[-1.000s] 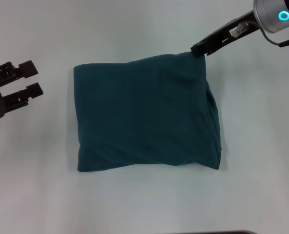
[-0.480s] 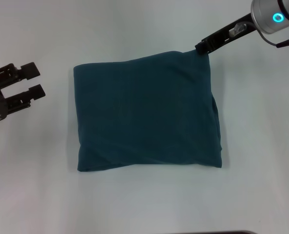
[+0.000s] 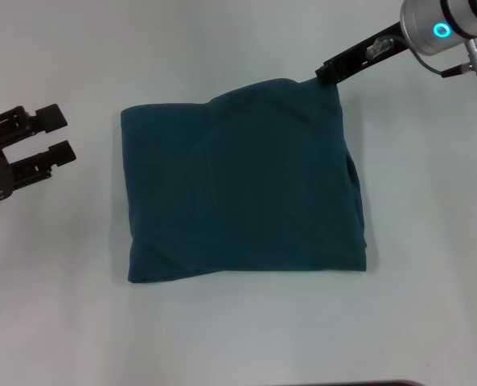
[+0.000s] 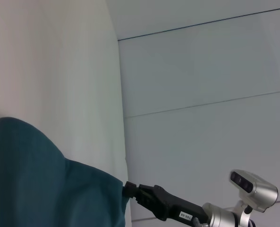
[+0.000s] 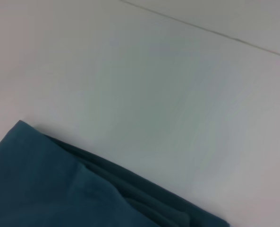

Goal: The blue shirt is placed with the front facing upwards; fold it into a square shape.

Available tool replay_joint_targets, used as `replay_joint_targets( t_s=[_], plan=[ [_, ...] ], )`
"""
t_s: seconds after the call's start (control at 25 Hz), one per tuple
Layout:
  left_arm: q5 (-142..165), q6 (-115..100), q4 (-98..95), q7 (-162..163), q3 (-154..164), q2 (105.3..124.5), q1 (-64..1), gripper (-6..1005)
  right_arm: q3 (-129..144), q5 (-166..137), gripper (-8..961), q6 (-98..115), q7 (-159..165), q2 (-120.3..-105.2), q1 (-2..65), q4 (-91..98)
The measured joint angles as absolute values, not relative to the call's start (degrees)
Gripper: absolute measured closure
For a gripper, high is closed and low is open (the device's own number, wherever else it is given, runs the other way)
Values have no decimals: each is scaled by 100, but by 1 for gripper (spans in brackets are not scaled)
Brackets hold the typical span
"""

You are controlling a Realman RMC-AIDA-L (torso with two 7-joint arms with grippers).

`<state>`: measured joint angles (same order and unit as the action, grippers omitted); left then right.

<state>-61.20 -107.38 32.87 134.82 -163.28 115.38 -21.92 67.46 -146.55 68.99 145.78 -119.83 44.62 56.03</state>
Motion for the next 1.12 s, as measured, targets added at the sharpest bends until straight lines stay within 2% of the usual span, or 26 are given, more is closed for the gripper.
replay_joint_targets(
  t_s=[1.12],
  plan=[
    [-6118,-10739,3287,13463,-16330,11553,-2193,264,6728,-14865,913,6232,14865,-11938,4662,4970]
  ],
)
